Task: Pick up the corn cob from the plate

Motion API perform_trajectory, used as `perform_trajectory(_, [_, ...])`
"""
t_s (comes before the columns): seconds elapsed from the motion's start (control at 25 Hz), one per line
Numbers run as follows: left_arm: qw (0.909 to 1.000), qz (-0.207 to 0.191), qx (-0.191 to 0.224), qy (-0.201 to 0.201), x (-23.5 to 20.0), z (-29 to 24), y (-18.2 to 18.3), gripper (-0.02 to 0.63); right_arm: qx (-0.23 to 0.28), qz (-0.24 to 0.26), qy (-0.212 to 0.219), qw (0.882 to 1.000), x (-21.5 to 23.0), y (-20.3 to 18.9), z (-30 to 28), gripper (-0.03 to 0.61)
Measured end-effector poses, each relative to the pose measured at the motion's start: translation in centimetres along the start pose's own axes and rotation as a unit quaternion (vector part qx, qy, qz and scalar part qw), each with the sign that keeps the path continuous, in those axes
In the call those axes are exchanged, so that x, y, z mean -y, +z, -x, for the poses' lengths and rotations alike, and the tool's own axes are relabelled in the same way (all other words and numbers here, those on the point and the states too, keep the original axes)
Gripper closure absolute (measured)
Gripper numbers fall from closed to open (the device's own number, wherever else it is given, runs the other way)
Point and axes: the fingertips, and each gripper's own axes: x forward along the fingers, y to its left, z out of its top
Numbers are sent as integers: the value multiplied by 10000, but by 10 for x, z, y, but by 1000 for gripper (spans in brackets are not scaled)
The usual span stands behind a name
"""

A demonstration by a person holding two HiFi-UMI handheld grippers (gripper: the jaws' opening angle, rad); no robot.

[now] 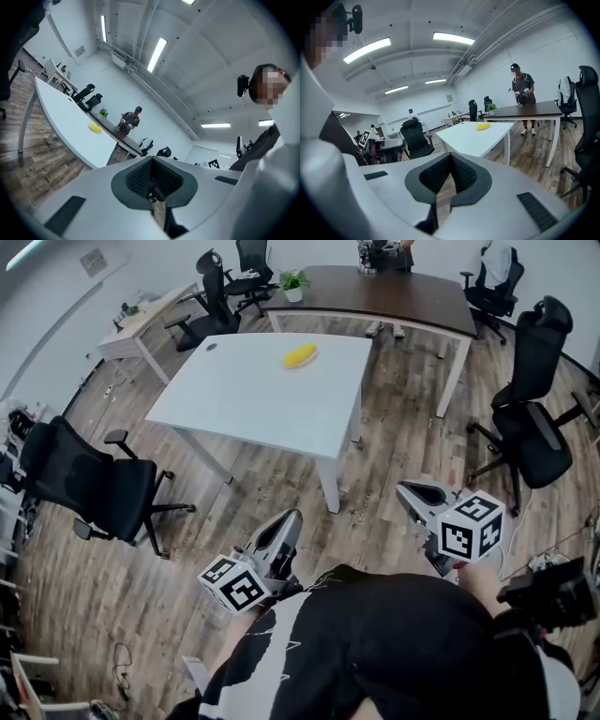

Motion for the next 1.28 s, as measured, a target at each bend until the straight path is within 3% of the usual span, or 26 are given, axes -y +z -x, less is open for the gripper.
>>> perform_trajectory(0.4, [9999,48,-28,88,-38,-37,16,600,-108,-249,298,9992,27,12,-56,565])
perform_trajectory(0.64, [9995,1,-301,21,-81,-53,33,600,96,-469,151,9987,42,35,-100,565])
perform_trajectory(1.0, [9976,-79,-644,-248,-168,-94,107,600,216,-808,-167,9964,65,82,-191,565])
perform_trajectory(1.28, [9967,-302,-632,-422,-235,-124,178,600,438,-770,-263,9957,76,131,-267,565])
